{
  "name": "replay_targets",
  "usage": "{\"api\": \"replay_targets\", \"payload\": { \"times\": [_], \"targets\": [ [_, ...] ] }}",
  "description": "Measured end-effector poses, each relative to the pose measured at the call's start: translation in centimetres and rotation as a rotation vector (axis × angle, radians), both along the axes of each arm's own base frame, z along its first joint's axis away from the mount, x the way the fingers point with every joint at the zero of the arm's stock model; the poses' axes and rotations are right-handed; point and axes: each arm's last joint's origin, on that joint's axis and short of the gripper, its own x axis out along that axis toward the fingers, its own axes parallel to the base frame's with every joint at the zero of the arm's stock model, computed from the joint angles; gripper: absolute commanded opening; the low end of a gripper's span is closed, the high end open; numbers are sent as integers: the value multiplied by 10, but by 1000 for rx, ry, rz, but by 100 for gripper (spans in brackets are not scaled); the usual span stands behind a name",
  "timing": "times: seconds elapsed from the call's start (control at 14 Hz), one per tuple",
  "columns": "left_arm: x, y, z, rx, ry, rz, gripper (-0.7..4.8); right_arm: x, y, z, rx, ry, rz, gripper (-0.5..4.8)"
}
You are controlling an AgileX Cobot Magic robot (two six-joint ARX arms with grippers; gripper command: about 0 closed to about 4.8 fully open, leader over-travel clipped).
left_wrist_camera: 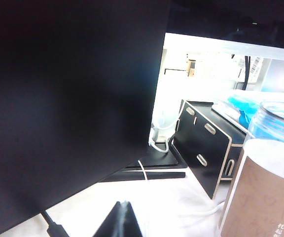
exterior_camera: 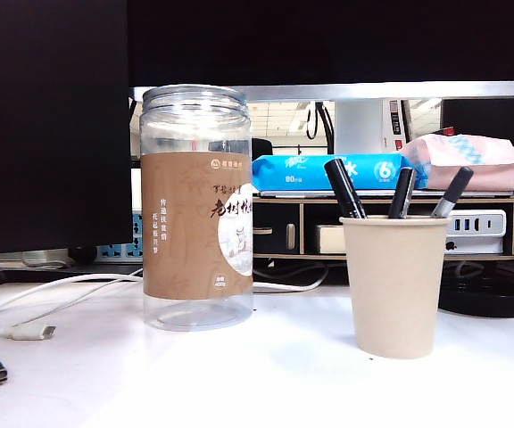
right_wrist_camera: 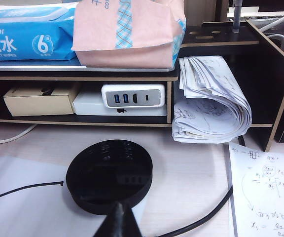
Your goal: Pick up the marker and insert it into the paper cup.
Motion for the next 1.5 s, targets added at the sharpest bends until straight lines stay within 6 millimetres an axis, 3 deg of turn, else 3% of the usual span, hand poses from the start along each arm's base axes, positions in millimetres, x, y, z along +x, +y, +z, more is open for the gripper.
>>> {"api": "replay_targets", "payload": {
  "times": [0.71,1.07,1.5],
  "targets": [
    [0,0,0,0,0,2,-4,0,0,0,0,0,4,-5],
    [1,3,0,85,-20,114,-4,1,-1,7,6,-75,-6,-5],
    [1,4,0,102,-22,161,-4,1,-14,12,2,-128,-142,-5]
  ]
}}
